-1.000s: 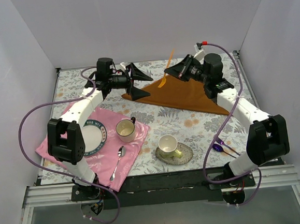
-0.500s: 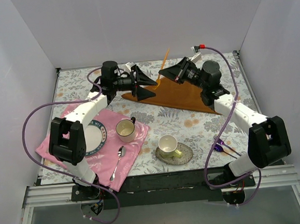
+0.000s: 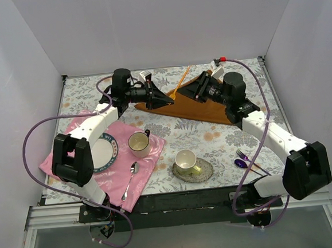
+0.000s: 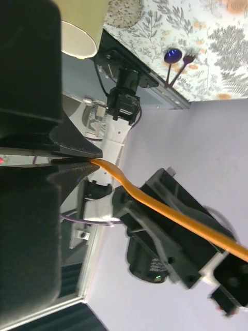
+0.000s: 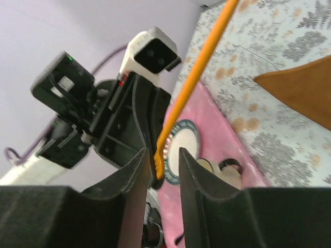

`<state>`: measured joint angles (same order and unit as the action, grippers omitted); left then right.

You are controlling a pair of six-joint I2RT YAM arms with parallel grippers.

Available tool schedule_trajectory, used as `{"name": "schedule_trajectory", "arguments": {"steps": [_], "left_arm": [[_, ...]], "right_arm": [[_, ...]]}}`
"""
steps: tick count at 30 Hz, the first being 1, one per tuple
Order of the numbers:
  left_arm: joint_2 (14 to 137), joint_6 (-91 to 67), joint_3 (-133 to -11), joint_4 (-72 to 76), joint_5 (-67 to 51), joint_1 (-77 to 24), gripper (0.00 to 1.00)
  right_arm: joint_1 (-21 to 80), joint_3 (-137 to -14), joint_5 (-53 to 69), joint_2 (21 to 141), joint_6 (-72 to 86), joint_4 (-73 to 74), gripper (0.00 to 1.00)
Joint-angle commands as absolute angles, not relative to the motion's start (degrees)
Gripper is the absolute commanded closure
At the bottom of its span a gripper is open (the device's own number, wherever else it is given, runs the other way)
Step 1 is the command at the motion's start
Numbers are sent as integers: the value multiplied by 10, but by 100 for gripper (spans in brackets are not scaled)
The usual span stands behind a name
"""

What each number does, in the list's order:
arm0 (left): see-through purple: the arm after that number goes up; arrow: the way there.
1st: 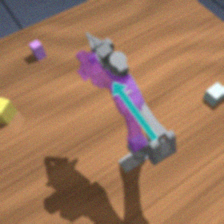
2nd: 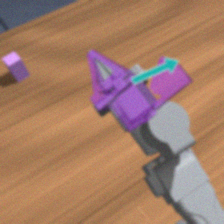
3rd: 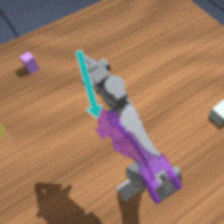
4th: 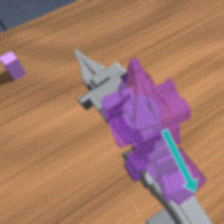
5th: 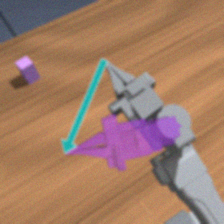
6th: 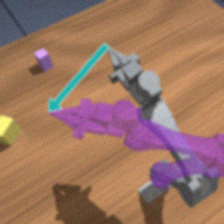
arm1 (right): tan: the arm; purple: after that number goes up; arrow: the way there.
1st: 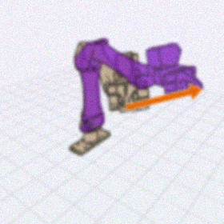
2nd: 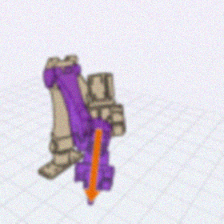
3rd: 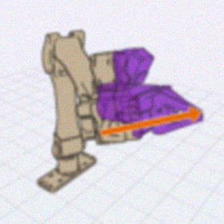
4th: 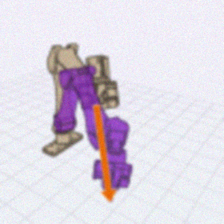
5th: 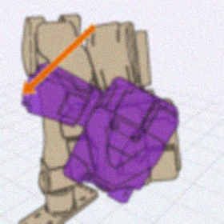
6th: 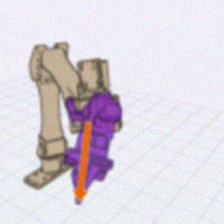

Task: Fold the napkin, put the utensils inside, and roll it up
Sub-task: Pass the utensil from the right arm to the left, then pass the utensil from the left arm to the right

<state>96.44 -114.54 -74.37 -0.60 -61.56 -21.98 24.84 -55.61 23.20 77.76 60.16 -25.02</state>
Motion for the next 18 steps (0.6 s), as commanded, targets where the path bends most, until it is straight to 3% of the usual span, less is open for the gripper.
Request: {"name": "schedule_trajectory", "arguments": {"steps": [1,3,6,11,18], "left_arm": [[937,-1101,-803,-185,-570,-197,100],[951,-1023,-868,-335,-547,-191,100],[991,-872,-963,-520,-462,-192,100],[1002,-813,-979,-587,-427,-199,100],[1016,-786,-994,-623,-426,-226,100]], "right_arm": [[241,-670,233,741,337,91,51],[243,-761,201,760,203,281,46],[251,-830,135,771,6,416,42],[323,-795,81,724,-383,394,37],[398,-746,114,726,-645,281,37]]}}
